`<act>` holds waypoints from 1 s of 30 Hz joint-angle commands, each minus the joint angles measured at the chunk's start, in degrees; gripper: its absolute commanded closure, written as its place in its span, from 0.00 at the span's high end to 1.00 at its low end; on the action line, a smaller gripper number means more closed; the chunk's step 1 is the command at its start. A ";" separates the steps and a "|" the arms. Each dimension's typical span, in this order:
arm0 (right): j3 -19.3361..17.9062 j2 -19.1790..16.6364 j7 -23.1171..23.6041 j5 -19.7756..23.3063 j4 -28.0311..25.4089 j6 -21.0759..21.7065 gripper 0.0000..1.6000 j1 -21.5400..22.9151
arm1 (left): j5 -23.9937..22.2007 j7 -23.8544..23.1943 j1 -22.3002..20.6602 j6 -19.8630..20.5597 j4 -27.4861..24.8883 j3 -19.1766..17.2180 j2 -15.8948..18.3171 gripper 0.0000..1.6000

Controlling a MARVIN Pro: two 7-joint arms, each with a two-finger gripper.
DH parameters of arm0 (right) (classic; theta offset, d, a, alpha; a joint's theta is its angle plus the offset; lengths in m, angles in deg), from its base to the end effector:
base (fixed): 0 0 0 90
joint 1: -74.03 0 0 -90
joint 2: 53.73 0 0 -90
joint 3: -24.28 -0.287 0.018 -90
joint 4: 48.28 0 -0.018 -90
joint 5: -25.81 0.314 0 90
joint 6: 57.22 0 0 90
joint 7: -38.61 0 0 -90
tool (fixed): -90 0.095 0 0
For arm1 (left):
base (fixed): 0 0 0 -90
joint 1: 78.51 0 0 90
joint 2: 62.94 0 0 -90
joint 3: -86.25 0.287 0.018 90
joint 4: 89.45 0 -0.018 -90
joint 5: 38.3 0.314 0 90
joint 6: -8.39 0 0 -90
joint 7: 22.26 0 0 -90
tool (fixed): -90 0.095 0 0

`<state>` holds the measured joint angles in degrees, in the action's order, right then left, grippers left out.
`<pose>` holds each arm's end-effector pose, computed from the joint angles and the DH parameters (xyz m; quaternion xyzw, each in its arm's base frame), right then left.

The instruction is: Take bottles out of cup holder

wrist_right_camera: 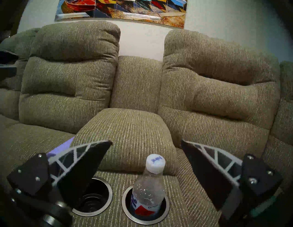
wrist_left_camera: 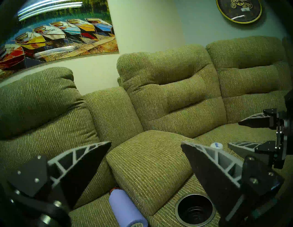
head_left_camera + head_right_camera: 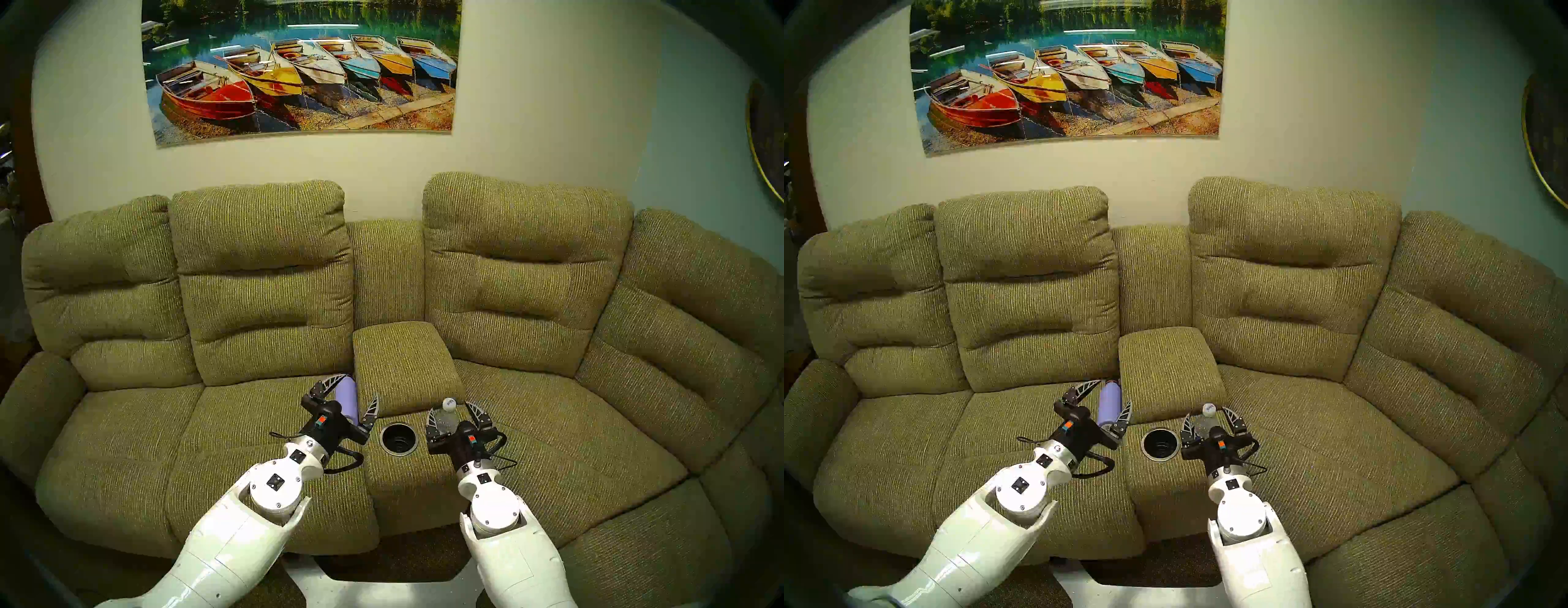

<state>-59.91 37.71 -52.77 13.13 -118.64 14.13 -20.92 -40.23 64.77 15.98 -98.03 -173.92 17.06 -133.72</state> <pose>0.3632 0.0555 -0.4431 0.7325 0.1184 0.6703 0.0073 0.3644 -0.0407 -0.3797 0.6713 -0.2425 0.6971 0.0677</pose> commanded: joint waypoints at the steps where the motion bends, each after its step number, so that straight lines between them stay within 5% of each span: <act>1: 0.18 0.37 -0.44 -0.15 1.44 -1.07 1.00 4.14 | 0.12 -0.03 -0.25 -0.44 -0.90 0.03 -0.03 1.00; 30: -2.42 0.85 2.44 3.77 14.63 -2.57 1.00 13.64 | 0.12 -0.04 -0.25 -0.45 -0.90 0.02 -0.03 1.00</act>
<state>-62.45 37.92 -50.92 16.26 -104.75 12.56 -10.67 -40.23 64.77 15.98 -98.03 -173.91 17.05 -133.73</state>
